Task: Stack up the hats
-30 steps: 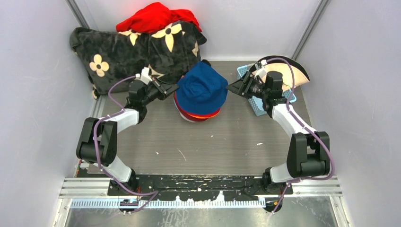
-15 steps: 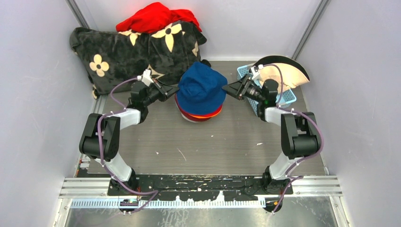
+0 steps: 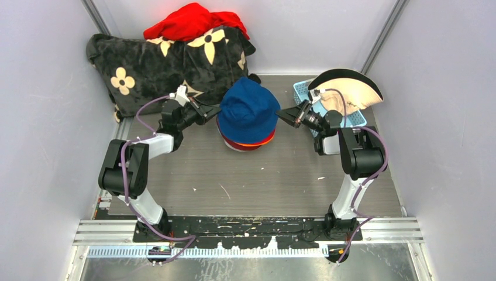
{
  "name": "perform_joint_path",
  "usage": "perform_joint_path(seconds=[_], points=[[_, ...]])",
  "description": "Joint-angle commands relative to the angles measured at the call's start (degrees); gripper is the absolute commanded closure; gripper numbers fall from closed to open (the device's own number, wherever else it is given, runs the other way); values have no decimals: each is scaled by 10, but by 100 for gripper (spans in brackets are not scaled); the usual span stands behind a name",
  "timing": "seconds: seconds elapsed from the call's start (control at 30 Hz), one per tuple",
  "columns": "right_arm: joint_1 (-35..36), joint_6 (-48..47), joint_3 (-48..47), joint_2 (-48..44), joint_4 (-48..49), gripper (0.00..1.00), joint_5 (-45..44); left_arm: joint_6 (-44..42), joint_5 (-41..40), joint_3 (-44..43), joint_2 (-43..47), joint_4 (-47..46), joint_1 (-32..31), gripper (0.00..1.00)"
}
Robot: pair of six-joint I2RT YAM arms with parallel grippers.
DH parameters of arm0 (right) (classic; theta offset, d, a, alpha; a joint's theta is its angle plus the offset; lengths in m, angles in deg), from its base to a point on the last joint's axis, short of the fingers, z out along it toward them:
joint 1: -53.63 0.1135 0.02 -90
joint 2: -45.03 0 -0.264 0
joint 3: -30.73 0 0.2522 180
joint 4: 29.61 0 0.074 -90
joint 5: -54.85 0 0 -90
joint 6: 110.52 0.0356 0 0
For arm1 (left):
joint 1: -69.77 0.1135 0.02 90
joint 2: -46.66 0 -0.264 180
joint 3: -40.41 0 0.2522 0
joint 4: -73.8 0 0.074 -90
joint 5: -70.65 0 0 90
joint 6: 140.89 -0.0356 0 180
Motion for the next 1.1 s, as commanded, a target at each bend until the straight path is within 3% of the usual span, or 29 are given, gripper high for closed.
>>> perform_joint_path(seconds=[0.0, 0.2, 0.53, 0.6, 0.77, 0.87, 0.97, 1.07], points=[[-2, -114, 29, -29, -138, 99, -20, -25, -17, -3, 11, 3, 11, 100], [-2, -247, 32, -69, -316, 99, -35, -24, -20, 16, -2, -15, 14, 100], [-2, -308, -8, -104, -410, 95, -44, -37, -26, -3, 19, 25, 20, 100], [-2, -337, -19, -121, -454, 85, -56, -53, -38, -5, 33, 63, 22, 93], [-13, -422, -44, -197, -582, 57, -114, -127, -90, -24, 88, 200, 28, 58], [-33, -471, -73, -249, -668, 45, -166, -172, -144, -41, 138, 288, 30, 43], [-55, -506, -118, -288, -748, 42, -238, -211, -186, -76, 179, 366, 30, 41], [-57, -573, -205, -296, -878, 42, -370, -226, -205, -99, 213, 407, 30, 41]])
